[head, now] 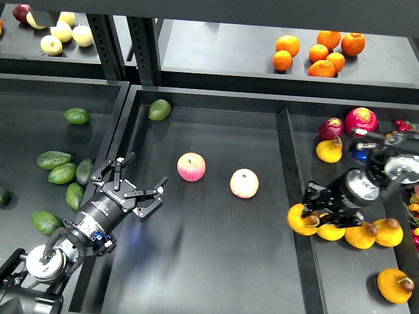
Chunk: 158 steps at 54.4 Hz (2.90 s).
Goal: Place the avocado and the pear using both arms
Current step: 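Lift the pear and lower it among the pears in the bin, then open the right gripper to release the pear and raise it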
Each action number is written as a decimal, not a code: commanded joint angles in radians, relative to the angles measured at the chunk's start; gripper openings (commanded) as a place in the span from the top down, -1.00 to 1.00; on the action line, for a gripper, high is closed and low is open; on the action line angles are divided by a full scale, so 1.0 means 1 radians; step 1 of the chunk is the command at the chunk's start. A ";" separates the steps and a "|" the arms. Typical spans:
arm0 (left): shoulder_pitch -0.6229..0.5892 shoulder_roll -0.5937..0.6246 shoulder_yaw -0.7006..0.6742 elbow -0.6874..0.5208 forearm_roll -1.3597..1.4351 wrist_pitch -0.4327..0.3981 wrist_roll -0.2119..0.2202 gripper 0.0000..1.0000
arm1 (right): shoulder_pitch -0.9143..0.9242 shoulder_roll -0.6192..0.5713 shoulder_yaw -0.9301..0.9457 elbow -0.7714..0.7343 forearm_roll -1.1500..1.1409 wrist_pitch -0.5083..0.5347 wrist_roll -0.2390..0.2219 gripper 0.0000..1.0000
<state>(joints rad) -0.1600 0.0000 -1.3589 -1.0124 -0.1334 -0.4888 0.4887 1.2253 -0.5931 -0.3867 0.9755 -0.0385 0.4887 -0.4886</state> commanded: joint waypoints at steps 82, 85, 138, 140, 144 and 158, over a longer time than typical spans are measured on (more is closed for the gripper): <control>0.007 0.000 0.001 0.003 0.000 0.000 0.000 -0.99 | -0.257 0.067 0.003 -0.118 -0.107 0.000 0.000 0.17; 0.007 0.000 0.001 0.003 0.000 0.000 0.000 -0.99 | -0.257 0.067 0.005 -0.118 -0.107 0.000 0.000 0.09; 0.011 0.000 0.011 0.003 0.000 0.000 0.000 -0.99 | -0.204 -0.146 0.087 0.026 0.072 0.000 0.000 -0.99; 0.011 0.000 0.011 0.003 0.000 0.000 0.000 -0.99 | -0.207 -0.155 0.109 0.031 0.098 0.000 0.000 -0.99; 0.011 0.000 0.014 0.003 0.000 0.000 0.000 -0.99 | -0.217 -0.177 0.169 0.045 0.163 0.000 0.000 -0.99; -0.003 0.000 0.020 0.006 0.000 0.000 0.000 -0.99 | -0.262 -0.231 0.348 0.042 0.344 0.000 0.000 -0.99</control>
<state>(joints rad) -0.1572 0.0000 -1.3384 -1.0026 -0.1334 -0.4886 0.4887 0.9794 -0.8100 -0.1146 1.0231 0.2342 0.4887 -0.4889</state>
